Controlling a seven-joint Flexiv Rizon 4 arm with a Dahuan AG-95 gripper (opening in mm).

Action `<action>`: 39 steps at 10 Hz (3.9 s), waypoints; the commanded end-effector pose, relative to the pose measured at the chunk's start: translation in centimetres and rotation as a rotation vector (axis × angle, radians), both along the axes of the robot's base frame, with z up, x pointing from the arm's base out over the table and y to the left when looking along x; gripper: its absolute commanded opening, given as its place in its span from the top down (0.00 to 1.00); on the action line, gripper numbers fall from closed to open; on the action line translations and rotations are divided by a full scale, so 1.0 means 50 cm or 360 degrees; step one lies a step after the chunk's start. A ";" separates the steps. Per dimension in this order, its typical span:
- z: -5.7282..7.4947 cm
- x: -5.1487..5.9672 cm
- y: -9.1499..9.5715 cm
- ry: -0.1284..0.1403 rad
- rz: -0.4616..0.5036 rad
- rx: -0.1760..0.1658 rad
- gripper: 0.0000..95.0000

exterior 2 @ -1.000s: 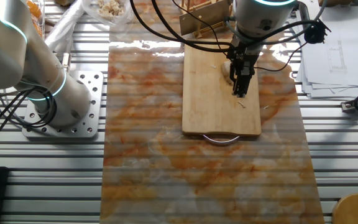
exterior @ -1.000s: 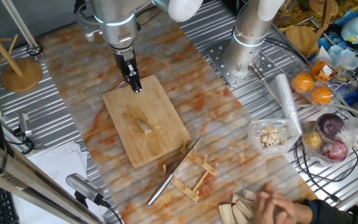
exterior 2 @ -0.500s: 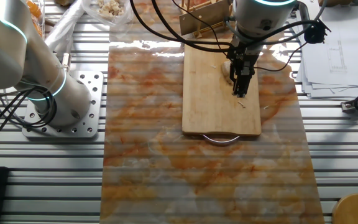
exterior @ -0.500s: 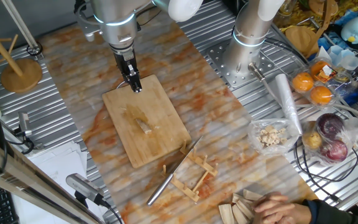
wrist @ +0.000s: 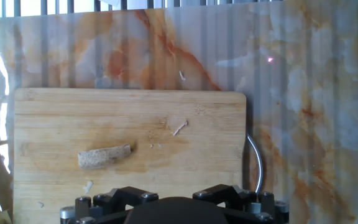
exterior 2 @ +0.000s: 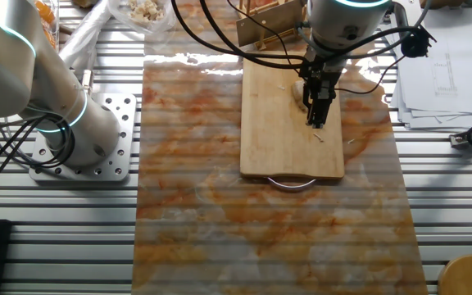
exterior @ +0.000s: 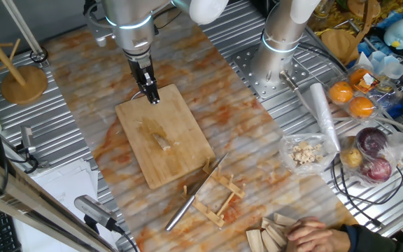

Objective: Slice the lotus root

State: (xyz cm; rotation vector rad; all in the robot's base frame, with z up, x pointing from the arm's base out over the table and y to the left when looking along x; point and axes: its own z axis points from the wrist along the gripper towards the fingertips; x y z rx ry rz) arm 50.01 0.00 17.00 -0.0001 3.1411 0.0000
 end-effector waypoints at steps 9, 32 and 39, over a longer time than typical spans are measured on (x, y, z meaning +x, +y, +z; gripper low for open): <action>-0.002 0.007 0.054 0.0116 0.0346 0.0181 1.00; 0.047 0.063 0.338 0.0159 0.0454 0.0027 1.00; 0.044 0.062 0.334 0.0131 0.0509 -0.0020 1.00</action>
